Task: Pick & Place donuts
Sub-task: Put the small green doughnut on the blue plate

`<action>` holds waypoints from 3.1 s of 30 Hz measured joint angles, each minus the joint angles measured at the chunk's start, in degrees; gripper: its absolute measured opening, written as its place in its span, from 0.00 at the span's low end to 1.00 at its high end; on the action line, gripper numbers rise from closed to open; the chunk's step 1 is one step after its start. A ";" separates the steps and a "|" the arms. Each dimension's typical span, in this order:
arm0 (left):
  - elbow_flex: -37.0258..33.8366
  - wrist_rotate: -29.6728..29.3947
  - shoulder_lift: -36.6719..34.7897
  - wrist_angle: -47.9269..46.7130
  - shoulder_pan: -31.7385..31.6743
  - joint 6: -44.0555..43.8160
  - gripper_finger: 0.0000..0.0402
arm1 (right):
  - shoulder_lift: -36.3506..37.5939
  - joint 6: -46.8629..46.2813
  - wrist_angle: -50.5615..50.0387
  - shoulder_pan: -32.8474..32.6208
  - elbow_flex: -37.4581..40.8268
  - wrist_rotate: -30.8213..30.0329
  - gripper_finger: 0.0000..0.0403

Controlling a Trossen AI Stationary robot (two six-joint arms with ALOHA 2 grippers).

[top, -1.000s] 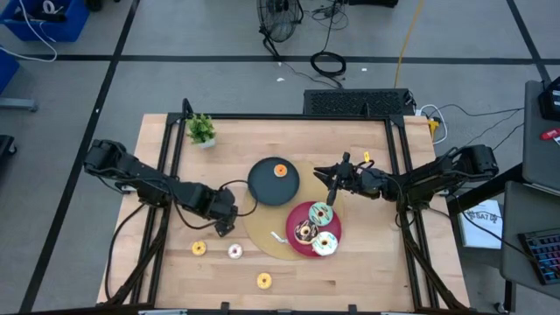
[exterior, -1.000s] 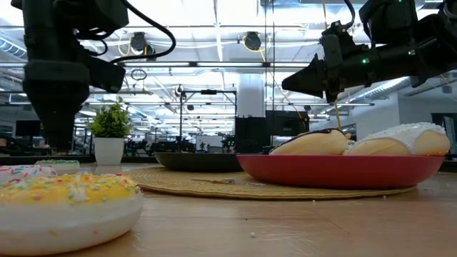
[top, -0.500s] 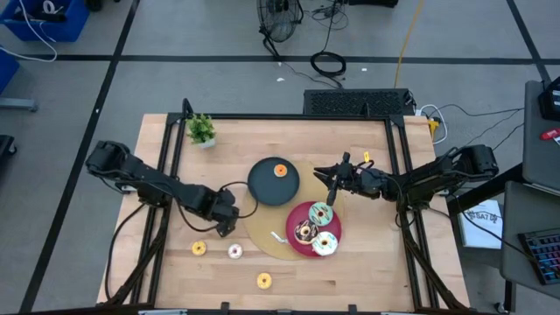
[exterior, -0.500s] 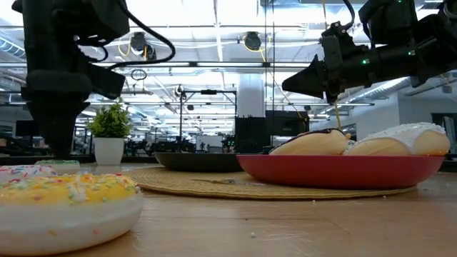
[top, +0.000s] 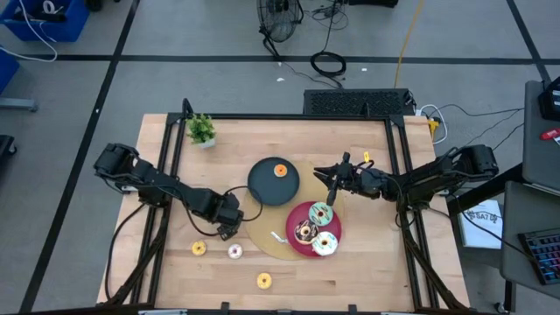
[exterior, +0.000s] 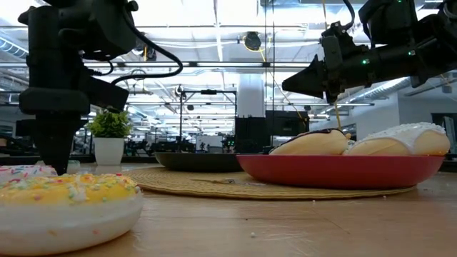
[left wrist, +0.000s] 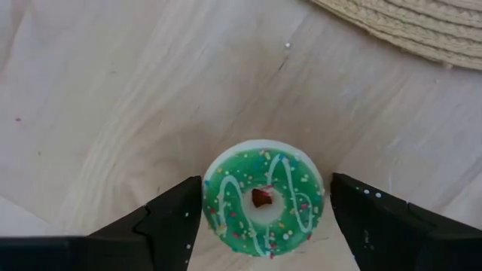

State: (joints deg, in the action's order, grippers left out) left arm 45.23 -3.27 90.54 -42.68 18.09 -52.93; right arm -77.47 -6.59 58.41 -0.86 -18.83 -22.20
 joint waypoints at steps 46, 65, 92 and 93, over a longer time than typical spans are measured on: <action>-0.11 0.22 -0.17 19.64 -11.75 22.61 0.40 | 0.00 -0.22 -0.51 0.00 0.00 0.02 0.14; -0.09 -0.20 -0.17 43.22 -13.66 39.13 0.43 | 0.00 -0.22 -1.70 0.00 0.00 0.02 0.14; -0.07 -15.52 -0.22 73.98 -13.68 57.21 0.44 | 0.00 -0.23 -1.70 0.01 0.00 0.02 0.14; -0.07 -17.09 -0.23 74.76 -13.68 57.43 0.44 | 0.00 -0.22 -1.70 0.00 0.00 0.02 0.14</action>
State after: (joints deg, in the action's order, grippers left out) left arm 45.17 -20.36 90.31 32.08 4.40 4.51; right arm -77.47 -6.81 56.71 -0.86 -18.83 -22.17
